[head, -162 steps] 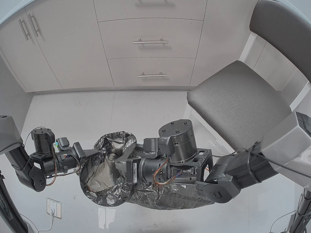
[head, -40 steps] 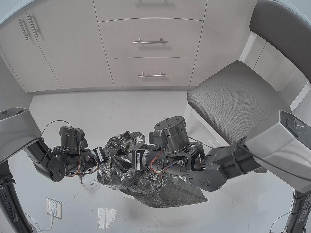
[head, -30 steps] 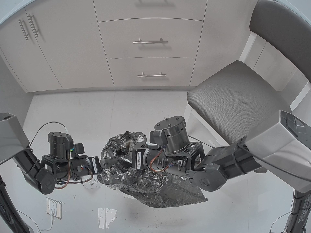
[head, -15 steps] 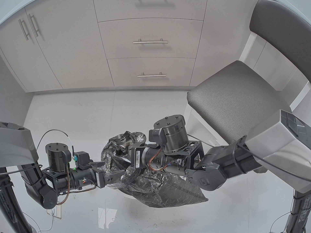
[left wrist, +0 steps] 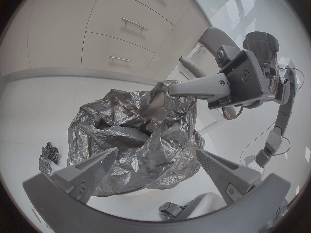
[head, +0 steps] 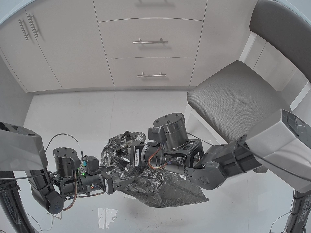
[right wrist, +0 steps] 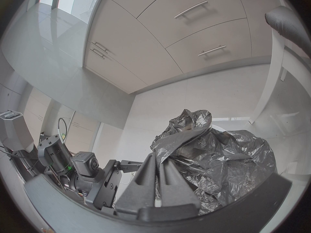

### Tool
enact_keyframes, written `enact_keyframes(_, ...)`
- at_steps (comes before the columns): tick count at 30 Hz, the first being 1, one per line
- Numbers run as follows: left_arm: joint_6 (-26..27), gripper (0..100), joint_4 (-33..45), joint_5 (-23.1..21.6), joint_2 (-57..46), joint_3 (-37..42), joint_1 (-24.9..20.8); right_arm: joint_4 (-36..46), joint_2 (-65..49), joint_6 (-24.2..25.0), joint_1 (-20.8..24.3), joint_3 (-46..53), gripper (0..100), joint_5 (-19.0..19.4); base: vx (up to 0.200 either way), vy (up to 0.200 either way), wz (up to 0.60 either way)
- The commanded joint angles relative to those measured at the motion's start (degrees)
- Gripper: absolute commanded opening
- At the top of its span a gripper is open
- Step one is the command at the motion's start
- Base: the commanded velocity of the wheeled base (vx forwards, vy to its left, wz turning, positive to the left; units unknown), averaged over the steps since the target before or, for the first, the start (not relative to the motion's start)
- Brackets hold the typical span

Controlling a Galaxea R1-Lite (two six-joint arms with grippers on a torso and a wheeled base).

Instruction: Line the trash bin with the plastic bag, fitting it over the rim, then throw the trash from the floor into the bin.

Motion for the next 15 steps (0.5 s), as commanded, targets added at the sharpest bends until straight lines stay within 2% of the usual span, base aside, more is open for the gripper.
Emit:
enact_keyframes(1,-0.25,100,-0.01,0.01,0.72,-0.51,-1.02,-0.12,0.29,0.0,0.01,-0.01,0,0.0,0.0,0.0,0.0)
enact_keyframes(6,-0.34,100,-0.1,0.01,2.03,-0.95,-2.34,-0.21,0.82,0.0,0.01,0.08,0,0.09,0.0,0.0,0.0)
enact_keyframes(15,-0.43,100,0.52,0.28,6.08,-6.92,-2.43,-0.03,0.38,-0.08,0.01,-0.36,0,0.0,0.0,0.0,0.0)
